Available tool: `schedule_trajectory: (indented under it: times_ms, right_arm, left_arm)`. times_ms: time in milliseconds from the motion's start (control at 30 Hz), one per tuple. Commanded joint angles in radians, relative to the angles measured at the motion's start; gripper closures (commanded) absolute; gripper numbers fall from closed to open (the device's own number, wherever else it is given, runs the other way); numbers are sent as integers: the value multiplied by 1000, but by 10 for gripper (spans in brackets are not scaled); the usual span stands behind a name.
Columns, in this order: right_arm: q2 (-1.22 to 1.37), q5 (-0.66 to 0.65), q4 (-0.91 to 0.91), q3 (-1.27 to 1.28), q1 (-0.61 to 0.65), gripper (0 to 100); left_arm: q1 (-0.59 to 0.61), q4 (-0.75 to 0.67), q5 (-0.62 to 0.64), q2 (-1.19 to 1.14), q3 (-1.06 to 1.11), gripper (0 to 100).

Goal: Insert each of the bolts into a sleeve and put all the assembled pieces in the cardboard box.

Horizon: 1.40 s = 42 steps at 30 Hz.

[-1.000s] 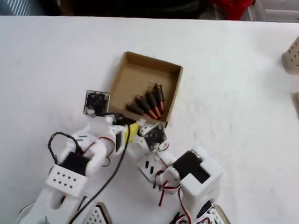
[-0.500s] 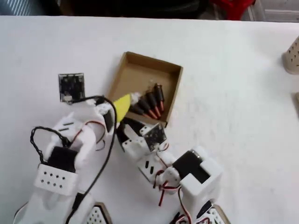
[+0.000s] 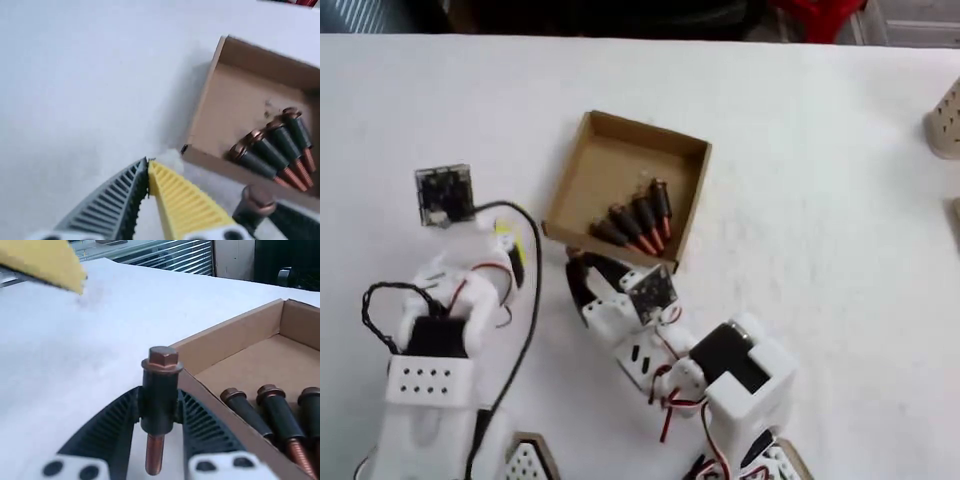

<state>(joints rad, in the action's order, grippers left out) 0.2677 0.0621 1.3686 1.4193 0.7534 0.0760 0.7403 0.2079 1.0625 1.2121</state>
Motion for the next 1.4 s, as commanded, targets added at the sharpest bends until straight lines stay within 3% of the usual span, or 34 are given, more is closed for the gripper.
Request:
schedule_trajectory:
  times_ms: [0,167,400,633,967,1133,1367]
  right_arm:
    - [-48,-12,28,25,1,983]
    - [-205,-12,-4,130,-2,983]
    - [-498,-12,-332,161,-82,983]
    - [-848,-12,-800,155,-101,983]
    - [-1368,-12,-1741,-110,-206,981]
    - [-1366,-103,-1857,-249,-266,981]
    - [-1090,-147,-1888,-491,-349,981]
  left_arm:
    - [31,3,-92,30,58,980]
    - [88,3,-178,30,118,980]
    - [90,-2,-196,159,189,980]
    - [85,135,-196,507,290,980]
    - [90,181,-258,579,377,980]
    - [85,183,-296,585,408,980]
    - [85,272,-341,585,405,980]
